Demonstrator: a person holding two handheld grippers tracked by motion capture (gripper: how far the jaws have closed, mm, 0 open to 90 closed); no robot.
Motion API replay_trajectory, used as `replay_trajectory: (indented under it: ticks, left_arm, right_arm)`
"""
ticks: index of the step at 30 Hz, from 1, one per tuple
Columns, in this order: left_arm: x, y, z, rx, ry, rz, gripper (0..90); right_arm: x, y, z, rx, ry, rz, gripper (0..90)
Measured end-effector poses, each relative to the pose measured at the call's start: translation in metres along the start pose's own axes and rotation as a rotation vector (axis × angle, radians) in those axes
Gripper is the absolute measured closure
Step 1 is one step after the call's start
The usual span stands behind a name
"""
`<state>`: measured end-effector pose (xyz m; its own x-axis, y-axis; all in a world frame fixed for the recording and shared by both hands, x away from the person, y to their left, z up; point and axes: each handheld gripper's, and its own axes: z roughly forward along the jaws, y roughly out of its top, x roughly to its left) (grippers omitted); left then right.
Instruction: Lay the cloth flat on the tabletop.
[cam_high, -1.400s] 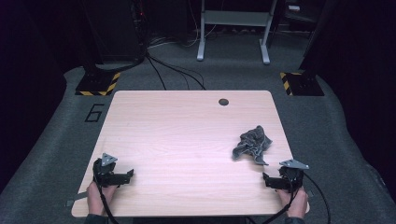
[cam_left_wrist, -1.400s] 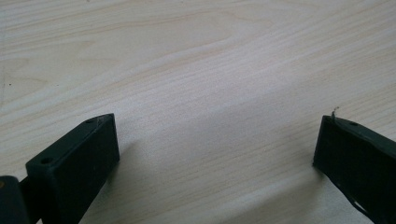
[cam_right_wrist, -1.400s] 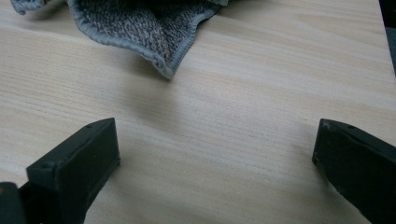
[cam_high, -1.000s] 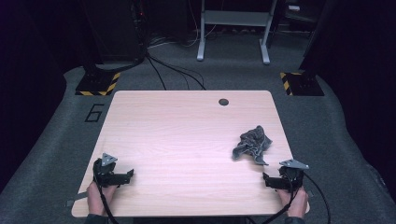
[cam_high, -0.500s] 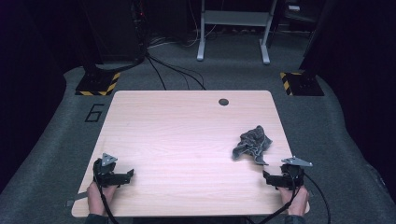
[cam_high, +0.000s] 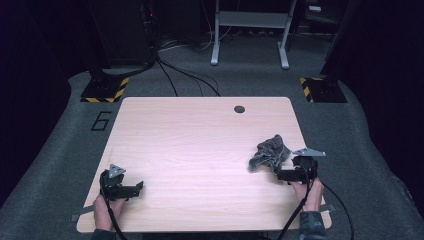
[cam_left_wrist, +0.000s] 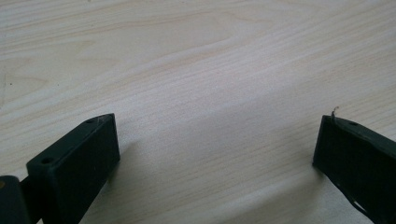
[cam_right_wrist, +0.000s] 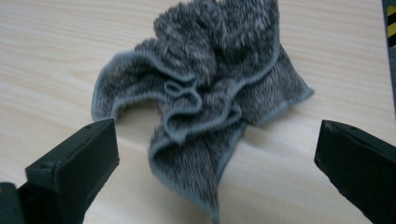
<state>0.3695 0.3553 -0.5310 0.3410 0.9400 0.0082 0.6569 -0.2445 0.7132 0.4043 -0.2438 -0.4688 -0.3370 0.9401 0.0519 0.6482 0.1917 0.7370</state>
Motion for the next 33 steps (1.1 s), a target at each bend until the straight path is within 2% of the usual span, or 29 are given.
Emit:
replay_trajectory:
  ticks: [7,10,15,18,23,30,33]
  left_arm:
    - [0.0,-0.001,0.001,-0.014,0.002,-0.003,0.0]
    - [0.0,0.0,0.0,-0.007,0.001,-0.001,0.0]
    - [0.0,0.0,0.0,-0.003,-0.001,0.0,0.1]
    - [0.0,0.0,0.0,-0.007,0.003,-0.001,0.1]
    - [0.0,0.0,0.0,-0.001,-0.001,0.0,0.1]
    - [0.0,0.0,0.0,-0.003,0.0,-0.001,0.1]
    - [0.0,0.0,0.0,-0.006,0.002,-0.001,0.1]
  right_arm:
    - [-0.001,0.026,0.031,0.048,0.015,0.01,0.0]
    - [0.002,0.032,0.044,0.07,-0.009,0.006,0.0]
    - [0.001,0.036,0.064,0.112,-0.007,0.011,0.2]
    - [0.002,0.033,0.072,0.136,-0.011,0.019,13.3]
    - [0.001,0.024,0.08,0.171,-0.01,0.033,26.3]
    - [0.0,0.02,0.076,0.142,0.0,0.02,53.9]
    - [-0.001,0.017,0.075,0.122,0.013,0.012,62.5]
